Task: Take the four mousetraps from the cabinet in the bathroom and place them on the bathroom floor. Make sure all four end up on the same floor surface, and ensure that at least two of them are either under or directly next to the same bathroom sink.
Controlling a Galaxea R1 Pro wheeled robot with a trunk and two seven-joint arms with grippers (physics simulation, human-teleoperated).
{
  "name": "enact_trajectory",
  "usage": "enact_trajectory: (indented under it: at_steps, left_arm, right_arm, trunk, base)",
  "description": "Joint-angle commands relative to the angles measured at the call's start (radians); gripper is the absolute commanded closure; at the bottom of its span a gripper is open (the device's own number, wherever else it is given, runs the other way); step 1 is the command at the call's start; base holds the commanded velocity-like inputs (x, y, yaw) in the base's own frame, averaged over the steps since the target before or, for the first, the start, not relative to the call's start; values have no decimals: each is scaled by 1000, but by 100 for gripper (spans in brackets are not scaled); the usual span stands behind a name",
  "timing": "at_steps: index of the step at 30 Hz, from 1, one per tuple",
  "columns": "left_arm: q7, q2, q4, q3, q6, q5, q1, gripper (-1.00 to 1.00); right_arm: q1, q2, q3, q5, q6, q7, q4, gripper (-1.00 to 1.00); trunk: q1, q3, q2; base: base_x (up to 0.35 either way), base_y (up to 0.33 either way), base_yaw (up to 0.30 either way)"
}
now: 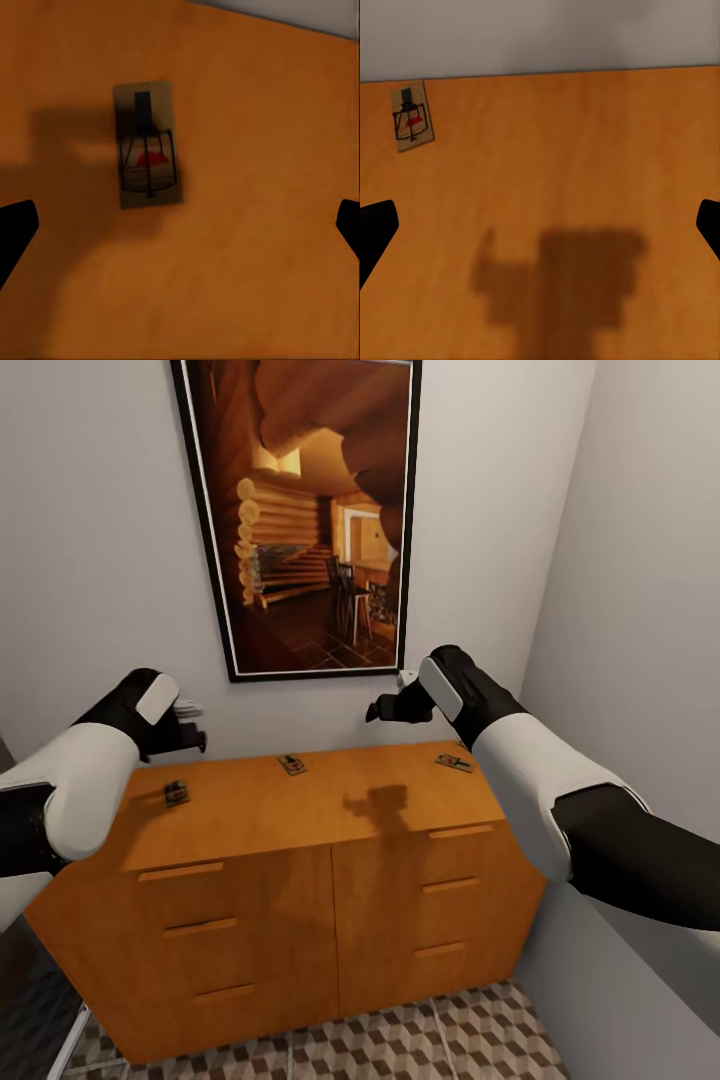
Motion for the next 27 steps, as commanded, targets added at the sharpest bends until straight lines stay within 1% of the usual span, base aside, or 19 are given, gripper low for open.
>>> enact_trajectory:
  at_steps: [1,2,5,10,12,21,27]
  left_arm:
    - [10,-1,-1,2,2,20,-1,-100]
    - [10,-4,-1,2,2,39,-1,-100]
    - [10,-10,-2,2,2,67,-1,-100]
    - [11,-19,-4,2,2,95,-1,-100]
    - [11,-21,-4,2,2,100,-1,-100]
    - [11,-22,1,2,1,107,-1,-100]
    - [11,-20,2,1,0,108,-1,-100]
  right_arm:
    - [-1,0,4,-8,2,-7,0,-100]
    - [-1,0,4,-8,3,-7,0,-100]
    - [-1,0,4,-8,3,-7,0,-100]
    - [-1,0,4,-8,3,-7,0,-100]
    - [0,0,4,-8,3,-7,0,-100]
    - [0,0,4,-8,3,-7,0,-100]
    - [1,0,4,-8,3,-7,0,-100]
  trunk:
    - [4,-4,-8]
    - [8,-7,-15]
    - [8,-7,-15]
    - [8,-7,-15]
    - [8,-7,-15]
    - [42,-36,-78]
    - [42,-36,-78]
  base:
    - [0,0,0]
    - [0,0,0]
    - [0,0,0]
    - [0,0,0]
    - [0,0,0]
    - [0,0,0]
    - [0,0,0]
